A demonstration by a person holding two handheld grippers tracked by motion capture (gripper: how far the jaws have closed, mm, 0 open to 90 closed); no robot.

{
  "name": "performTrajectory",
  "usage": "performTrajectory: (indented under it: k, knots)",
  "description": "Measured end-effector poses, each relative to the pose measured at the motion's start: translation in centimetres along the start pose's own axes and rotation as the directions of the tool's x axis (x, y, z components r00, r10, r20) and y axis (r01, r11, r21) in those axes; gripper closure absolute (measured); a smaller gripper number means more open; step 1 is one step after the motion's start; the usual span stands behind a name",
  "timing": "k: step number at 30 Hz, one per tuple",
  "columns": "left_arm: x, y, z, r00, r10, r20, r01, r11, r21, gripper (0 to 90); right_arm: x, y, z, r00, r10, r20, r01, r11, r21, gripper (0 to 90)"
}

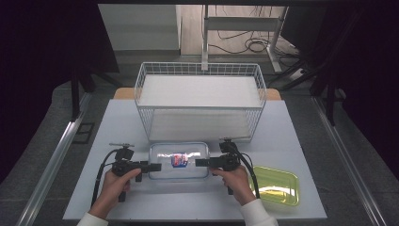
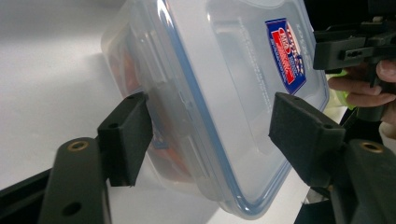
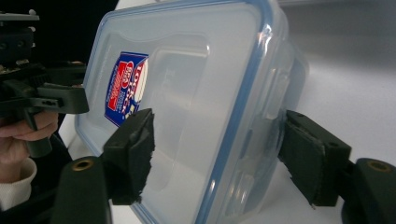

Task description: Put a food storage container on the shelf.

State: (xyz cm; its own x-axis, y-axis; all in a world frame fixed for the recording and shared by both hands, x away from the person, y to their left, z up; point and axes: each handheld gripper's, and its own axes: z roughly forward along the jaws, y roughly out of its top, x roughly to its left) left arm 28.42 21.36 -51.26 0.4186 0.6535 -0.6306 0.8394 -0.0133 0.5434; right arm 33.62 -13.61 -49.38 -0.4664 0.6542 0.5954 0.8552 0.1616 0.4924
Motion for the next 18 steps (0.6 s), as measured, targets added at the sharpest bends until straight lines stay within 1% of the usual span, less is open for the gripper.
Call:
performTrajectory:
  k: [3,5,7,8,10,12,15,18]
  knots:
    - [-0.6,-0.4,-0.4,0.9991,0.039,-0.018,-0.039,0.9992,-0.004,34.0,0.0,-0.6,-0.6,0.9996,-0.024,-0.016,0.024,0.999,-0.025,36.0]
    - [-1.0,-0.7,-0.7,0.9970,0.070,-0.033,-0.070,0.9975,-0.003,35.1,-0.1,-0.9,-1.0,0.9987,-0.035,-0.036,0.034,0.999,-0.038,39.1]
    - [-1.2,-0.9,-0.9,0.9956,0.085,-0.038,-0.086,0.9963,-0.004,36.8,-0.1,-1.2,-1.3,0.9977,-0.049,-0.047,0.047,0.998,-0.044,40.6]
    - [-1.2,-1.0,-1.0,0.9955,0.088,-0.035,-0.088,0.9961,-0.008,37.8,0.0,-1.3,-1.4,0.9969,-0.065,-0.044,0.063,0.997,-0.046,40.9]
    - [-1.1,-1.3,-1.3,0.9969,0.077,-0.015,-0.077,0.9968,-0.021,40.9,0.2,-1.6,-1.6,0.9948,-0.092,-0.042,0.090,0.995,-0.049,41.8]
    - [-1.0,-1.4,-1.4,0.9966,0.082,-0.009,-0.082,0.9962,-0.028,42.5,0.2,-1.8,-1.8,0.9936,-0.102,-0.049,0.099,0.993,-0.057,42.8]
    - [-1.3,-1.7,-1.5,0.9944,0.103,-0.021,-0.104,0.9940,-0.034,42.9,0.2,-2.0,-1.9,0.9919,-0.114,-0.055,0.111,0.992,-0.061,43.7]
    - [-1.3,-2.0,-1.7,0.9946,0.104,-0.009,-0.104,0.9936,-0.043,44.9,0.3,-2.3,-2.2,0.9896,-0.131,-0.058,0.128,0.990,-0.065,44.9]
